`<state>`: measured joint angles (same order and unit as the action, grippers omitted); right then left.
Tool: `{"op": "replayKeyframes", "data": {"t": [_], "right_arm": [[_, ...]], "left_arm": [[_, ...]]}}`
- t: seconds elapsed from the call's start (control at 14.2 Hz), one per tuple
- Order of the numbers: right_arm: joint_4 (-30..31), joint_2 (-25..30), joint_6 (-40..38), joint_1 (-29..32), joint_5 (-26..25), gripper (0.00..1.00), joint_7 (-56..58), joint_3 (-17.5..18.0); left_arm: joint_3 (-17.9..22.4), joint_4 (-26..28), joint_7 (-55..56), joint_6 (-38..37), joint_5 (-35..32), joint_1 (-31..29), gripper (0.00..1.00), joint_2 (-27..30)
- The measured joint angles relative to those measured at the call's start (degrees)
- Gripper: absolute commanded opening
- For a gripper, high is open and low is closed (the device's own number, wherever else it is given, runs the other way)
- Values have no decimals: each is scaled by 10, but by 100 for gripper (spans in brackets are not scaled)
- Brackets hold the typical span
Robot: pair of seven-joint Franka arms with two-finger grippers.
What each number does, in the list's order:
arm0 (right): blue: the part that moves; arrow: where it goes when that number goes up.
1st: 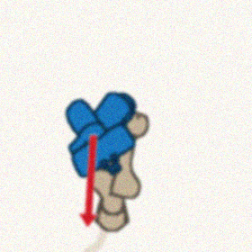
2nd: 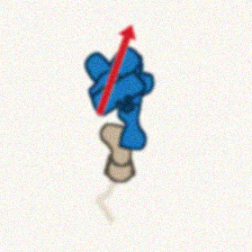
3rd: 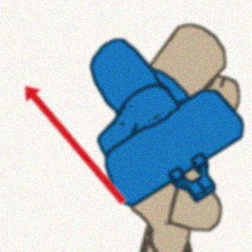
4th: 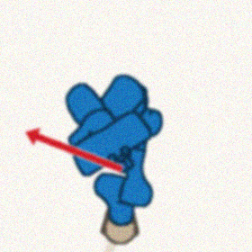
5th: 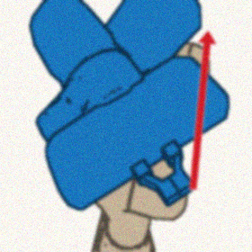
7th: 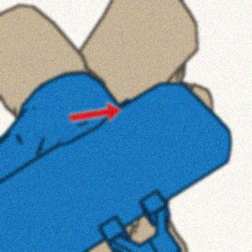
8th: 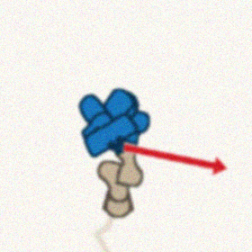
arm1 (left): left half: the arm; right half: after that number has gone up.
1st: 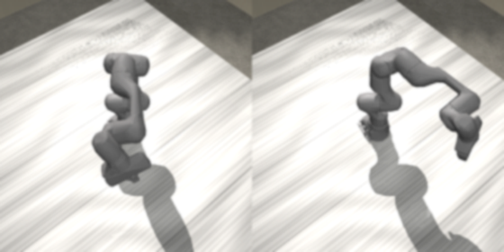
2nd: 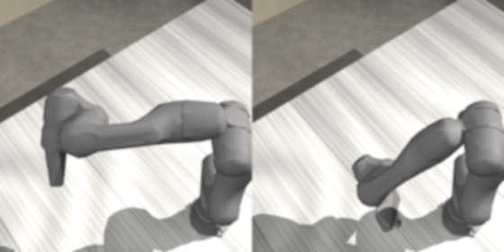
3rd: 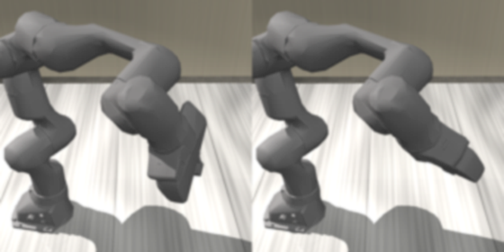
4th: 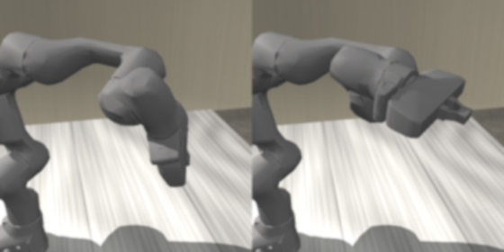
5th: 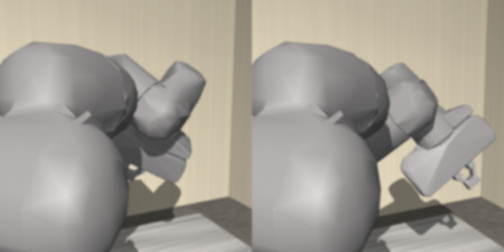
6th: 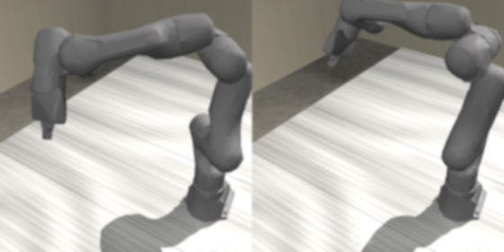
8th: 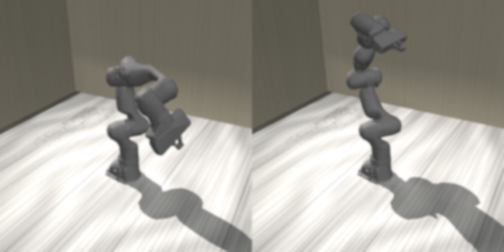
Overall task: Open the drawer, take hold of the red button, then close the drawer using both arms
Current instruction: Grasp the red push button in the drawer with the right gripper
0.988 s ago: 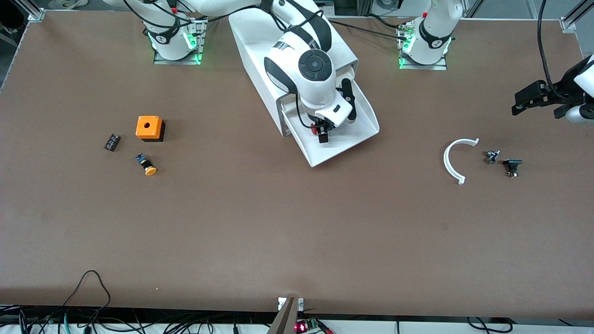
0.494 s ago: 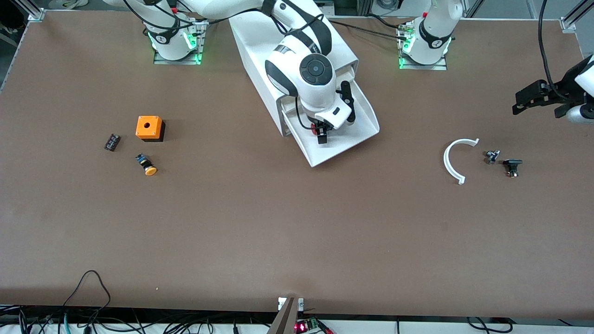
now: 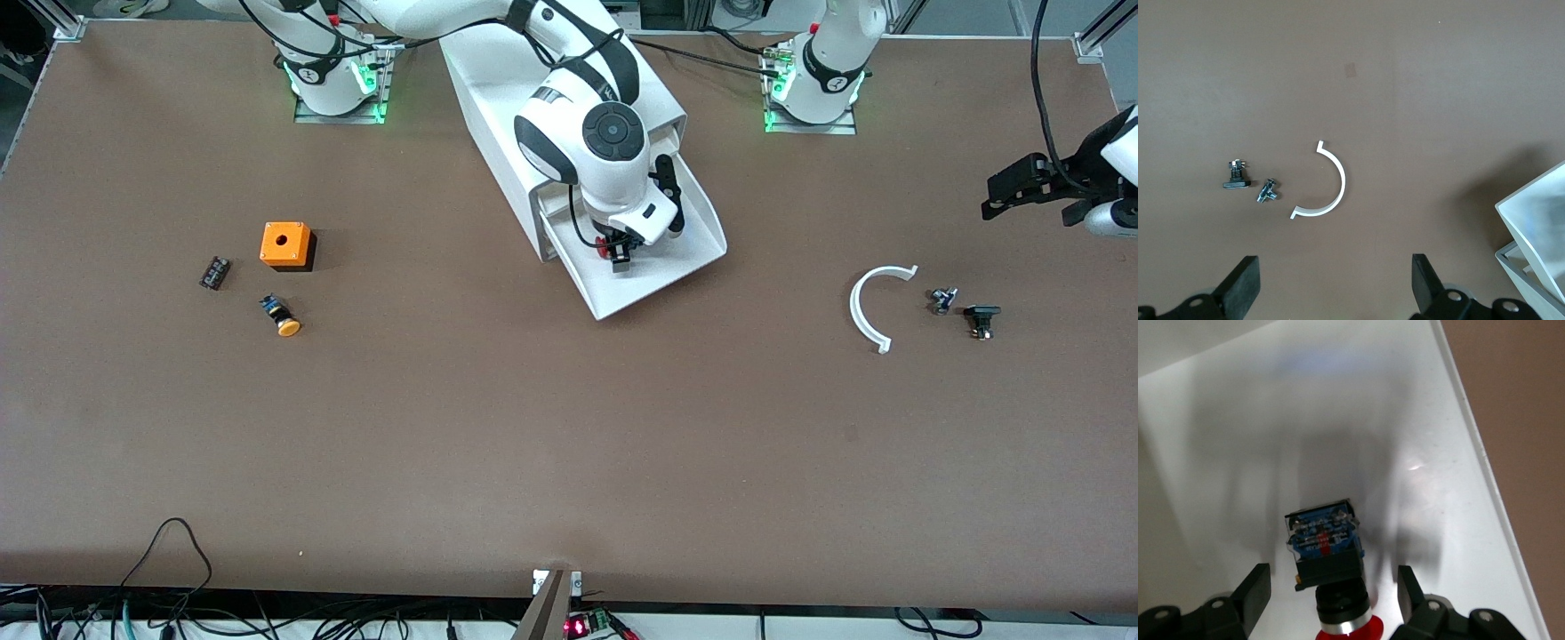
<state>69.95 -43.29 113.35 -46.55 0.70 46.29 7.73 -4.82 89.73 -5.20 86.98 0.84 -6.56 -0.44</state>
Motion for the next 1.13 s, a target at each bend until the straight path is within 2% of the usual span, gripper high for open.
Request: {"op": "replayKeyframes", "data": {"t": [0.42,0.64,0.78,0.92,1.13], "right_arm": [[-3,-6,1,-1,0,81,0,-1],[-3,-12,7,-3,-1,52,0,-1],[-7,-12,13,-4,-3,39,0,-1],[-10,-12,13,-5,-3,31,0,-1],[-11,-12,14,-10,-9,25,0,-1]], "left_arm": [[0,0,0,3,0,0,100,0],[0,0,0,3,0,0,100,0],[0,0,0,4,0,-1,100,-2],[0,0,0,5,0,-2,100,-4],[0,0,0,7,0,-2,100,-8]]}}
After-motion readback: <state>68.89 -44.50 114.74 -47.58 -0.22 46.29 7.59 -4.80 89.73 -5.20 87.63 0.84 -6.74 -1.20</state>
